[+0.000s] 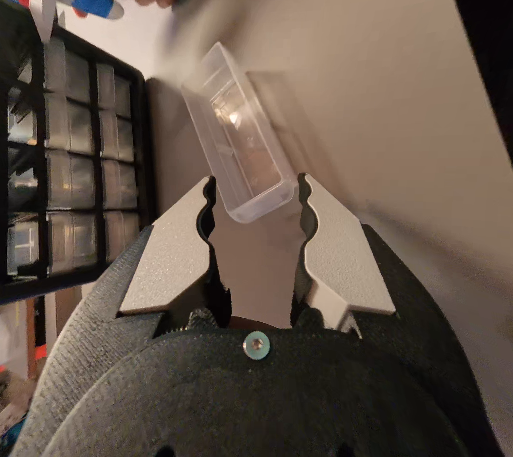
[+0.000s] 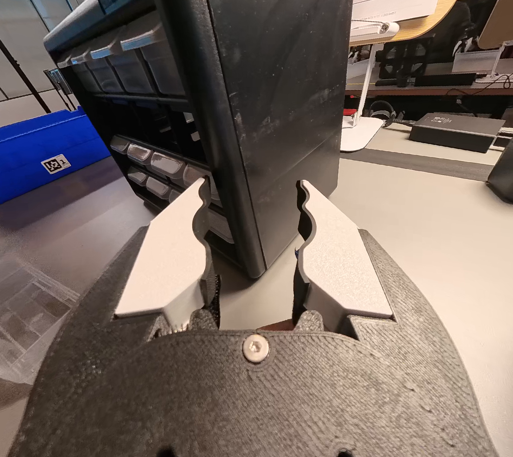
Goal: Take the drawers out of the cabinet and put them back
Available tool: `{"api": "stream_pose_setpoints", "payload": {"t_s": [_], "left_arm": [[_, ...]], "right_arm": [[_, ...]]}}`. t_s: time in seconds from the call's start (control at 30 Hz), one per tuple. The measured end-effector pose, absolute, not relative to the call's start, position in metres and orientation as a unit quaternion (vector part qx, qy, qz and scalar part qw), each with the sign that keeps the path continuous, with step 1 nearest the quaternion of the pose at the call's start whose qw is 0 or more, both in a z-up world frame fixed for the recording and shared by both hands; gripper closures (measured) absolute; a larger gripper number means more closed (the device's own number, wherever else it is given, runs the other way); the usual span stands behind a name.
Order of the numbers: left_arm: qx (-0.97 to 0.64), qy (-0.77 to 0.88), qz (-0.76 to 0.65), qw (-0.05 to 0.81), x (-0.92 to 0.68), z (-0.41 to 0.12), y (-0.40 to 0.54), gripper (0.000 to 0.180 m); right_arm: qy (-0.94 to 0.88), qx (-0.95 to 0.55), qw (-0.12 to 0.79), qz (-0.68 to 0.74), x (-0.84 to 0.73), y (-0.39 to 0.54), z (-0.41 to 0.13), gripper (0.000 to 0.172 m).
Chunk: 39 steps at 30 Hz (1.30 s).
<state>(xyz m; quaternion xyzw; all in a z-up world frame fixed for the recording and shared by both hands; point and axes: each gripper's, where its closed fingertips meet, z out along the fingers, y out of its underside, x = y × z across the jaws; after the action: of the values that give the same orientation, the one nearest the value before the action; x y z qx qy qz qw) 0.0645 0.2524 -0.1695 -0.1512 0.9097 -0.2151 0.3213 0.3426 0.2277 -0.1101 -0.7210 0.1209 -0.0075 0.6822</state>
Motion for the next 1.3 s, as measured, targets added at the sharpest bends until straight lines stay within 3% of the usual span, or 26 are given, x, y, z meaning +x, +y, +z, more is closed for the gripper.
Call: {"api": "stream_pose_setpoints", "payload": {"t_s": [0.1, 0.53, 0.9, 1.1, 1.3], "left_arm": [[-0.145, 0.912, -0.227, 0.308, 0.063, -0.166, 0.248, 0.121], [-0.082, 0.948, -0.132, 0.279, 0.074, -0.195, 0.255, 0.155], [-0.119, 0.911, -0.248, 0.309, 0.103, -0.113, 0.217, 0.162], [-0.147, 0.901, -0.302, 0.273, 0.136, -0.045, 0.203, 0.162], [-0.181, 0.921, -0.271, 0.214, 0.174, -0.027, 0.195, 0.162]], "right_arm": [[0.119, -0.722, 0.682, -0.007, 0.342, 0.228, -0.110, 0.107], [0.118, -0.722, 0.682, -0.003, 0.341, 0.228, -0.110, 0.109], [0.118, -0.722, 0.682, -0.004, 0.341, 0.228, -0.110, 0.109], [0.118, -0.722, 0.682, -0.002, 0.341, 0.228, -0.110, 0.110], [0.120, -0.727, 0.676, -0.006, 0.344, 0.227, -0.113, 0.109]]}}
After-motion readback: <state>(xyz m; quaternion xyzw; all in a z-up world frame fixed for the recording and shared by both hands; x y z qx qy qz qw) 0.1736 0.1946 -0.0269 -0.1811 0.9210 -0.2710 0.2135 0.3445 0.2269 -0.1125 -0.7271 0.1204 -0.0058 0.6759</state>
